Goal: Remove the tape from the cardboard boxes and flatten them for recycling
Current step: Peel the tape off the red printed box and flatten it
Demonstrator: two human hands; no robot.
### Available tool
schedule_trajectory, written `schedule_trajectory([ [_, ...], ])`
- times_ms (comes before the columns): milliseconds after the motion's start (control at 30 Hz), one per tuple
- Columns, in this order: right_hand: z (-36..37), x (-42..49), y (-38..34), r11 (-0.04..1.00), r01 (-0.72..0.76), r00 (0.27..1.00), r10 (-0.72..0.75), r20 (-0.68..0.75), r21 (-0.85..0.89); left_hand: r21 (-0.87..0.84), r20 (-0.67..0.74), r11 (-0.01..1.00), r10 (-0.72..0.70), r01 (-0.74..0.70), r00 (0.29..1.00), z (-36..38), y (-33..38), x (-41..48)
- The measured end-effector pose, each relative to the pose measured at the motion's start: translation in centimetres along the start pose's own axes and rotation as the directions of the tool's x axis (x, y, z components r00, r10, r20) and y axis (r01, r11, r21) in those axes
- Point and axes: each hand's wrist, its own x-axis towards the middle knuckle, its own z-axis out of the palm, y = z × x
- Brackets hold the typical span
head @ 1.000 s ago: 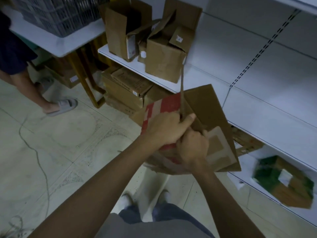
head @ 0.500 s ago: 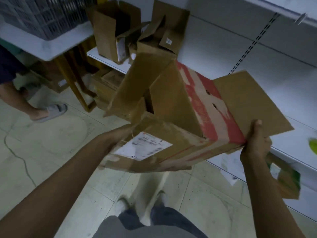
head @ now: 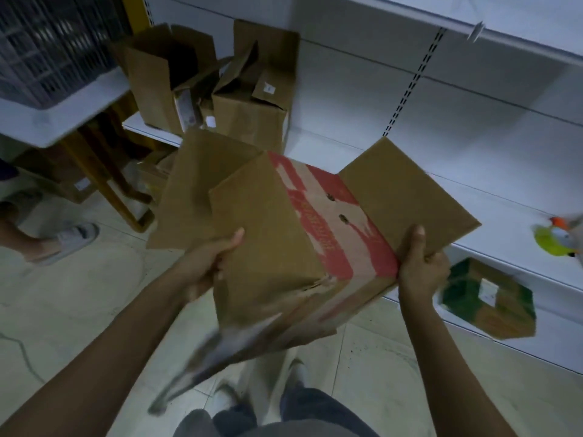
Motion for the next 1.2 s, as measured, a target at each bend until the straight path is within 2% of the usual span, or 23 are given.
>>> schedule_trajectory([
  [67, 0.7, -1.3, 0.6, 0.991, 0.077, 0.997, -0.075, 0.026, -0.107, 0.052, -0.124, 0.996, 0.078, -0.072, 0.989, -1.3, 1.2, 0.6],
  [167, 2.3, -3.6, 2.2, 0.999, -0.013, 1.0, 0.014, 0.02, -0.053, 0.343, -0.293, 0.937, 0.167, -0.06, 0.942, -2.6, 1.1, 0.5],
  [200, 2.8, -4.2, 2.4, 0.999, -0.039, 0.999, 0.038, -0.017, -0.036, 0.375, -0.279, 0.925, 0.17, -0.056, 0.945, -2.4, 0.2, 0.1],
  [300, 3.8, -4.8, 2.5, 0.988, 0.153, 0.975, -0.155, -0.158, -0.025, 0.397, -0.181, 0.915, 0.157, -0.074, 0.971, -0.5, -3.4, -1.5],
  [367, 3.7, -4.6, 2.7, 0.988, 0.136, 0.973, -0.12, -0.197, 0.069, 0.389, -0.165, 0.915, 0.186, -0.109, 0.969, 0.7, -4.7, -2.1],
  [433, 3.7, -3.1, 4.1, 0.996, -0.038, 0.992, 0.047, -0.116, 0.077, 0.337, -0.174, 0.929, 0.221, -0.153, 0.96, 1.6, -5.0, -2.4],
  [500, 3.5, -1.7, 4.5, 0.978, -0.17, 0.985, 0.173, 0.016, -0.122, 0.233, -0.201, 0.953, 0.242, -0.193, 0.949, 2.2, -4.8, -2.6],
  [567, 3.4, -2.0, 2.8, 0.931, -0.167, 0.973, 0.21, 0.099, -0.325, 0.106, -0.227, 0.975, 0.215, -0.195, 0.95, 3.2, -4.4, -2.5],
  [600, 3.3, -3.1, 1.9, 0.945, -0.113, 0.967, 0.176, 0.185, -0.308, 0.058, -0.246, 0.982, 0.187, -0.178, 0.951, 4.0, -4.2, -2.2],
  [633, 3.1, -4.5, 0.8, 0.976, -0.04, 0.937, 0.111, 0.332, -0.214, 0.021, -0.272, 0.988, 0.156, -0.156, 0.95, 4.9, -3.9, -1.7],
  [667, 2.7, -6.4, -0.7, 0.993, 0.024, 0.861, 0.036, 0.507, -0.112, -0.016, -0.297, 0.99, 0.128, -0.139, 0.946, 5.7, -3.7, -1.0],
  [733, 1.7, -9.4, -2.6, 0.971, 0.232, 0.574, -0.187, 0.797, 0.061, -0.101, -0.32, 0.989, 0.074, -0.112, 0.944, 6.9, -2.9, 0.4],
  [767, 1.5, -10.3, -2.9, 0.917, 0.376, 0.428, -0.297, 0.854, 0.131, -0.133, -0.32, 0.986, 0.056, -0.104, 0.946, 7.2, -2.6, 1.0],
  [800, 1.4, -10.9, -3.0, 0.842, 0.511, 0.328, -0.377, 0.866, 0.173, -0.154, -0.313, 0.983, 0.046, -0.099, 0.949, 7.2, -2.3, 1.4],
  [833, 1.6, -11.1, -2.9, 0.78, 0.601, 0.31, -0.427, 0.849, 0.173, -0.157, -0.293, 0.983, 0.047, -0.097, 0.955, 7.0, -2.2, 1.7],
  [900, 2.6, -11.3, -3.1, 0.778, 0.615, 0.471, -0.497, 0.729, 0.133, -0.144, -0.2, 0.982, 0.088, -0.118, 0.976, 6.5, -2.3, 2.0],
  [967, 3.6, -10.6, -3.6, 0.847, 0.517, 0.655, -0.485, 0.58, 0.124, -0.088, -0.071, 0.979, 0.179, -0.185, 0.981, 5.6, -3.2, 2.2],
  [1033, 4.2, -8.8, -4.4, 0.93, 0.344, 0.801, -0.363, 0.475, 0.13, 0.188, 0.049, 0.951, 0.24, -0.245, 0.97, 3.5, -4.8, 2.2],
  [1067, 4.2, -7.9, -4.7, 0.95, 0.286, 0.84, -0.313, 0.443, 0.129, 0.432, 0.144, 0.864, 0.216, -0.258, 0.966, 2.3, -5.8, 2.1],
  [1100, 4.2, -7.2, -4.8, 0.959, 0.253, 0.864, -0.282, 0.418, 0.124, 0.696, 0.259, 0.666, 0.113, -0.266, 0.959, 0.9, -7.0, 2.2],
  [1133, 4.0, -6.7, -4.9, 0.968, 0.22, 0.883, -0.249, 0.397, 0.118, 0.881, 0.327, 0.372, -0.032, -0.292, 0.945, -0.6, -8.3, 2.5],
  [1167, 3.9, -6.1, -4.7, 0.978, 0.172, 0.905, -0.205, 0.372, 0.12, 0.939, 0.343, 0.085, -0.167, -0.333, 0.924, -1.8, -9.6, 2.6],
  [1200, 3.8, -5.5, -4.4, 0.986, 0.1, 0.928, -0.141, 0.345, 0.133, 0.919, 0.34, -0.115, -0.254, -0.377, 0.905, -2.8, -10.6, 2.6],
])
